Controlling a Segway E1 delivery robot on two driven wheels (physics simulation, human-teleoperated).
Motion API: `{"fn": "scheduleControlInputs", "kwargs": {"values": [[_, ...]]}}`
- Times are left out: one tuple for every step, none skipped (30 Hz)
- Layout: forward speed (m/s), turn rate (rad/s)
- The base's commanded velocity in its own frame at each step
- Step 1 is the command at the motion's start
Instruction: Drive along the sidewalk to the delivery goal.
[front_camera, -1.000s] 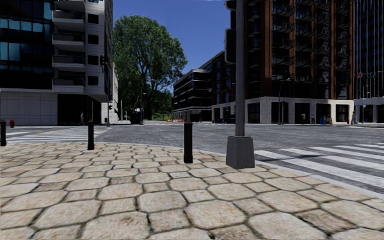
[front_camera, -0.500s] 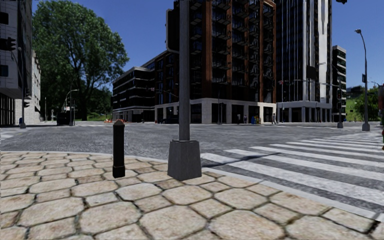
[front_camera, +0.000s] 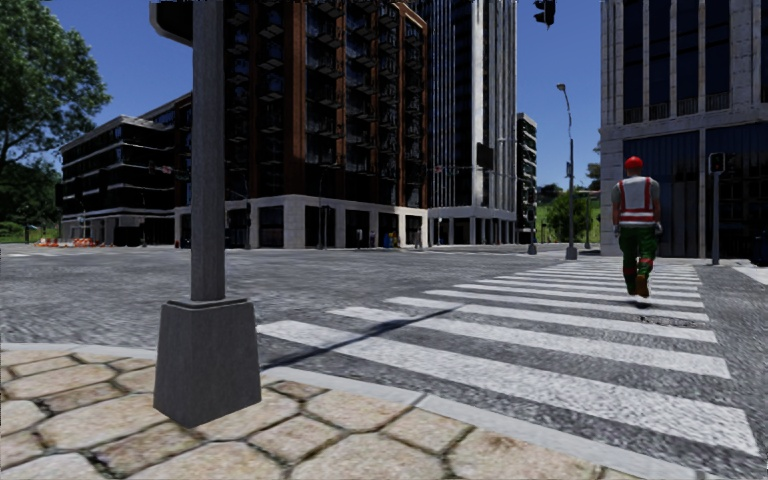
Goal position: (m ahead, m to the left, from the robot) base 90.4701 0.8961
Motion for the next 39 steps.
{"fn": "scheduleControlInputs", "kwargs": {"values": [[1.53,-0.71],[1.54,-0.71],[1.54,-0.71],[1.55,-0.71],[1.55,-0.71],[1.56,-0.71],[1.56,-0.71],[1.56,-0.71],[1.56,-0.71],[1.56,-0.71],[1.56,-0.69],[1.56,-0.67],[1.56,-0.65],[1.56,-0.65],[1.56,-0.64],[1.56,-0.64],[1.56,-0.63],[1.56,-0.63],[1.56,-0.63],[1.56,-0.62],[1.56,-0.61],[1.56,-0.56],[1.56,-0.46],[1.56,-0.46],[1.56,-0.32],[1.56,-0.25],[1.56,-0.23],[1.56,-0.23],[1.56,-0.23],[1.55,-0.23],[1.55,-0.20],[1.55,-0.05],[1.55,0.00],[1.55,0.00],[1.55,0.00],[1.55,0.00],[1.55,0.00],[1.55,0.00],[1.55,0.00]]}}
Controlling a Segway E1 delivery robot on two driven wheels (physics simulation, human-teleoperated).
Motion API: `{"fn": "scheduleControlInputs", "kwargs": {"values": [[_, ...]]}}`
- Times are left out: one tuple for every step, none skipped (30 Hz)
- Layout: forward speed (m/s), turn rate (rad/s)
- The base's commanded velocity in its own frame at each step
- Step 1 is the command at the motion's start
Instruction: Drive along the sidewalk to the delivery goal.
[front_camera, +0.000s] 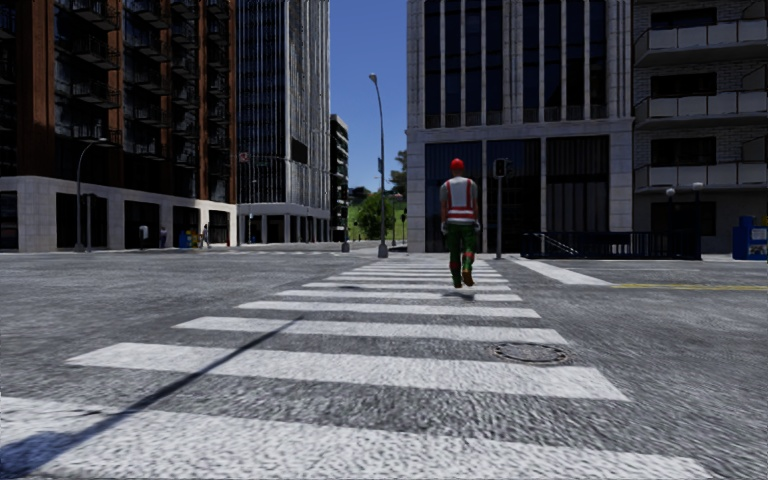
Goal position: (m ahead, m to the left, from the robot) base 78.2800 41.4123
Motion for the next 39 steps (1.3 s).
{"fn": "scheduleControlInputs", "kwargs": {"values": [[1.55,0.00],[1.55,0.00],[1.55,0.00],[1.55,0.00],[1.55,0.00],[1.55,0.00],[1.55,0.00],[1.55,0.00],[1.55,0.00],[1.55,-0.05],[1.55,-0.12],[1.55,-0.17],[1.55,-0.19],[1.55,-0.19],[1.55,-0.19],[1.55,-0.19],[1.55,-0.19],[1.55,-0.19],[1.55,-0.19],[1.55,-0.19],[1.55,-0.19],[1.55,-0.19],[1.55,-0.19],[1.55,-0.19],[1.55,-0.18],[1.55,-0.15],[1.55,-0.15],[1.55,-0.11],[1.55,-0.10],[1.55,-0.09],[1.55,-0.09],[1.55,-0.09],[1.55,-0.08],[1.55,-0.08],[1.62,-0.07],[1.62,-0.07],[1.73,-0.06],[1.85,-0.06],[2.00,-0.05]]}}
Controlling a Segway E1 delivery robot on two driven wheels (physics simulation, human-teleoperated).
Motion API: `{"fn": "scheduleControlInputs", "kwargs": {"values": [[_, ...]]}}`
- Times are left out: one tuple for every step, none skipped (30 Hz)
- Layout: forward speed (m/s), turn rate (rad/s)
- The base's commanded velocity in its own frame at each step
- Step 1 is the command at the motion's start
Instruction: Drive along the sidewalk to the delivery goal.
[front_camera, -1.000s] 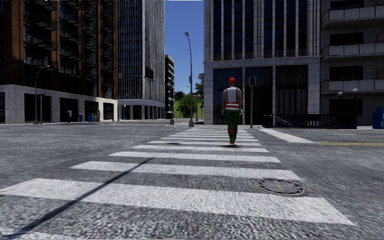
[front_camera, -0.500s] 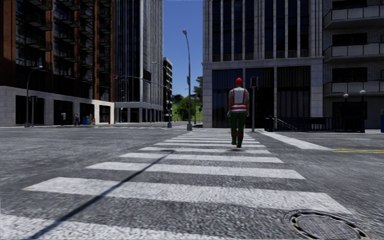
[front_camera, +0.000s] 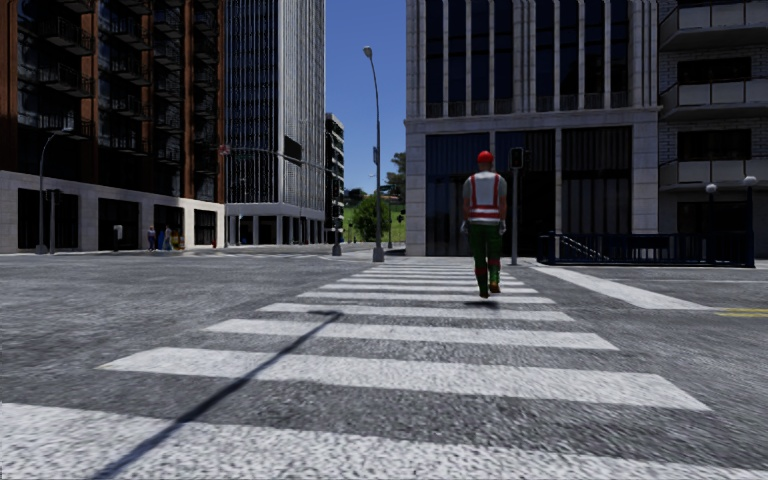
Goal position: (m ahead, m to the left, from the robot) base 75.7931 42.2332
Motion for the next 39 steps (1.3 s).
{"fn": "scheduleControlInputs", "kwargs": {"values": [[2.00,-0.05],[2.00,-0.05],[2.00,-0.05],[2.00,-0.05],[2.00,-0.04],[2.00,-0.04],[2.00,-0.04],[2.00,-0.04],[2.00,-0.10],[2.00,-0.19],[2.00,-0.19],[2.00,-0.23],[2.00,-0.26],[2.00,-0.27],[2.00,-0.28],[2.00,-0.28],[2.00,-0.28],[2.00,-0.28],[2.00,-0.28],[2.00,-0.28],[2.00,-0.28],[2.00,-0.28],[2.00,-0.28],[2.00,-0.28],[2.00,-0.28],[2.00,-0.28],[2.00,-0.28],[2.00,-0.28],[2.00,-0.28],[2.00,-0.14],[2.00,0.00],[2.00,0.00],[2.00,0.00],[2.00,0.00],[2.00,0.00],[2.00,0.00],[2.00,0.00],[2.00,0.00],[2.00,0.00]]}}
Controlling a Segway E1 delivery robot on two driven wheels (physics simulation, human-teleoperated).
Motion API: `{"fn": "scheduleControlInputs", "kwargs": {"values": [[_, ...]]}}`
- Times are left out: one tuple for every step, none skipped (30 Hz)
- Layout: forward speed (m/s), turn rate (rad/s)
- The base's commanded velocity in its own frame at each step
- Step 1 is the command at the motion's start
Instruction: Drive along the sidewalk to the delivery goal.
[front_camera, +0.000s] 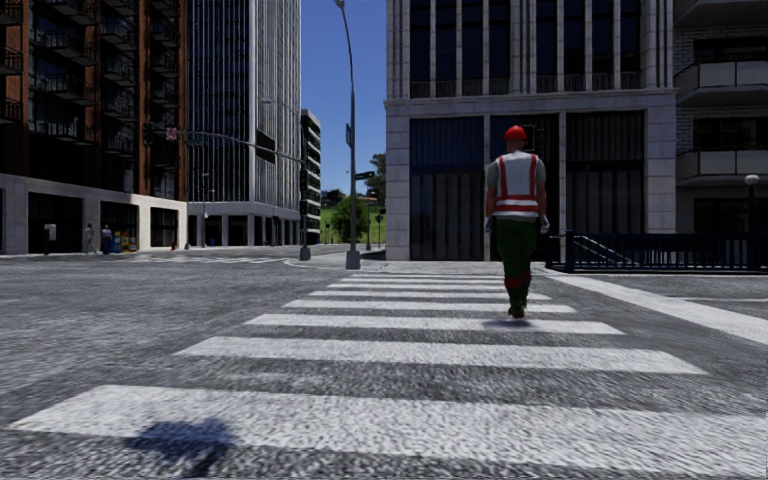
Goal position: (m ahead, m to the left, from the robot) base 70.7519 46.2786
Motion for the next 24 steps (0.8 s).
{"fn": "scheduleControlInputs", "kwargs": {"values": [[2.00,0.00],[2.00,0.00],[2.00,0.00],[2.00,0.00],[2.00,0.00],[2.00,0.00],[2.00,0.00],[2.00,0.00],[2.00,0.00],[2.00,0.00],[2.00,0.00],[2.00,0.00],[2.00,0.00],[2.00,0.00],[2.00,0.00],[2.00,0.00],[2.00,0.00],[2.00,0.00],[2.00,0.00],[2.00,0.00],[2.00,0.00],[2.00,0.00],[2.00,0.00],[2.00,0.00]]}}
